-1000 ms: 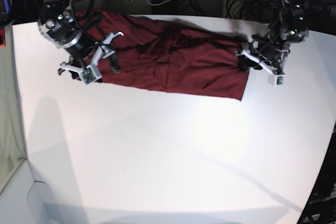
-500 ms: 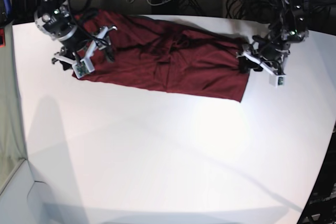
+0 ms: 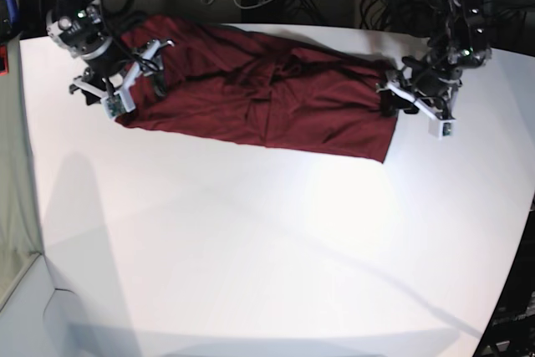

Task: Layout the t-shirt on the table in an organized manner, then fold the t-shirt properly
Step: 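Grasp the strip end with the right gripper and lift it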

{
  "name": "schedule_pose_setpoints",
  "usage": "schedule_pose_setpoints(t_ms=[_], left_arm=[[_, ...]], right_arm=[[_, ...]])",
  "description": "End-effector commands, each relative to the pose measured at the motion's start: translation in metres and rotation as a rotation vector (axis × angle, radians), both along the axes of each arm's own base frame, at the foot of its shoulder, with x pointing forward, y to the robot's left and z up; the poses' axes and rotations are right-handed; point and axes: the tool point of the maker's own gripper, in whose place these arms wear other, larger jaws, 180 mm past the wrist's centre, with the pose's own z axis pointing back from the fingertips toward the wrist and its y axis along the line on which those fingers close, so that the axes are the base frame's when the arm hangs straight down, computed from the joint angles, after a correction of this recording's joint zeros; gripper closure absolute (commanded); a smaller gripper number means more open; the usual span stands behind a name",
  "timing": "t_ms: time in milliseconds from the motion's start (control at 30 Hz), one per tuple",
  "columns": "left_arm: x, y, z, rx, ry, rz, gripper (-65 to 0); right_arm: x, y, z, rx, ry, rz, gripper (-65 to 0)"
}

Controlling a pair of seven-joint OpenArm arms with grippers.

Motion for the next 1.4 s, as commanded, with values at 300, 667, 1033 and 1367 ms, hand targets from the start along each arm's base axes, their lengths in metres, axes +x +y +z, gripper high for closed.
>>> schedule_pose_setpoints(t_ms=[300,667,1033,1367], left_arm=[[-0.012,0.005,-0.009,0.029,0.062,-0.006,-27.5],[-0.012,0.008,-0.009,0.034,0.061,-0.004,-27.5],[-0.011,0.008,-0.006,0.032,0.055,-0.001,-27.3],[-0.010,0.008,-0.005,0.032,0.052,-0.002,-27.3]], right_arm=[[0.008,0.000,0.012,0.020,-0.051,-0.015,-44.4],[0.020,-0.013,0.007,0.030,-0.055,-0.065,-49.7],[0.001,-0.039,-0.023,0.049,0.034,-0.178,-49.7],[-0.030,-0.037,-0.045,0.041,0.154,-0.187,-49.4]])
